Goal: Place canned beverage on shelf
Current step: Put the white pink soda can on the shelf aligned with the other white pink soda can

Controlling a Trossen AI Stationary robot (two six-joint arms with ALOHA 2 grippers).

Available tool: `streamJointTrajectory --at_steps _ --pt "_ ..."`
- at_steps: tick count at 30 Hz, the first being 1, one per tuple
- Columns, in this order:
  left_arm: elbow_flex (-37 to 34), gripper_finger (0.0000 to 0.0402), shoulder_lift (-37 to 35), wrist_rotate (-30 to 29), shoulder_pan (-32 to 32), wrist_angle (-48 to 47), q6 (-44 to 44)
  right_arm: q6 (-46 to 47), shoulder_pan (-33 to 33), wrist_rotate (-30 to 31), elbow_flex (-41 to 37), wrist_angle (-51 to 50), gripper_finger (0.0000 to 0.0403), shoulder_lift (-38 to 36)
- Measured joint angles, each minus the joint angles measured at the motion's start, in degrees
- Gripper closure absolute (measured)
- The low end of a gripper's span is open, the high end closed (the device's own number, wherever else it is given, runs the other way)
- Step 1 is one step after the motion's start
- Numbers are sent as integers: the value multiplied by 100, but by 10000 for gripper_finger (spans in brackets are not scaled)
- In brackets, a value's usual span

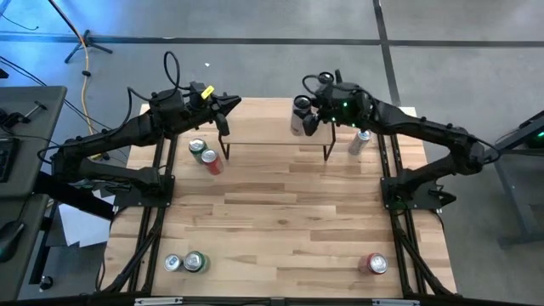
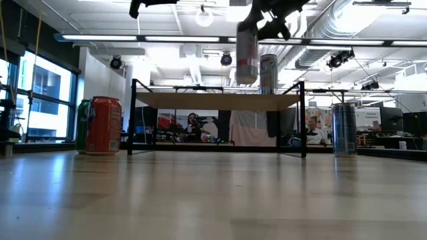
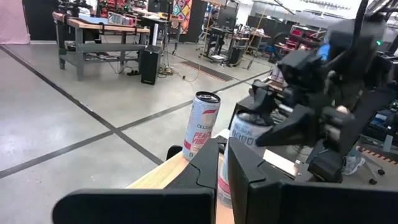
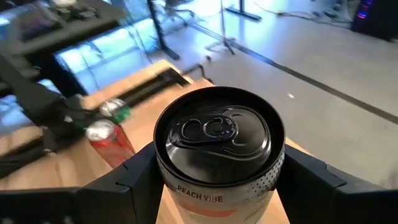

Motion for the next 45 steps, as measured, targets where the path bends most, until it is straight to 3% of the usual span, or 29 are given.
streamJointTrajectory --at_steps 10,17,21,37,45 --pt "0 402 0 0 0 -86 7 1480 624 2930 -2 -682 164 92" --pt "0 402 0 0 0 -105 4 2507 712 3938 -2 -1227 164 94" --pt "0 402 0 0 0 -105 48 2905 676 3927 -2 -1659 163 124" --pt "0 402 0 0 0 -103 6 2565 205 3651 0 -1506 163 333" --pt "0 402 0 0 0 -101 -9 2541 207 3661 5 -1492 115 367"
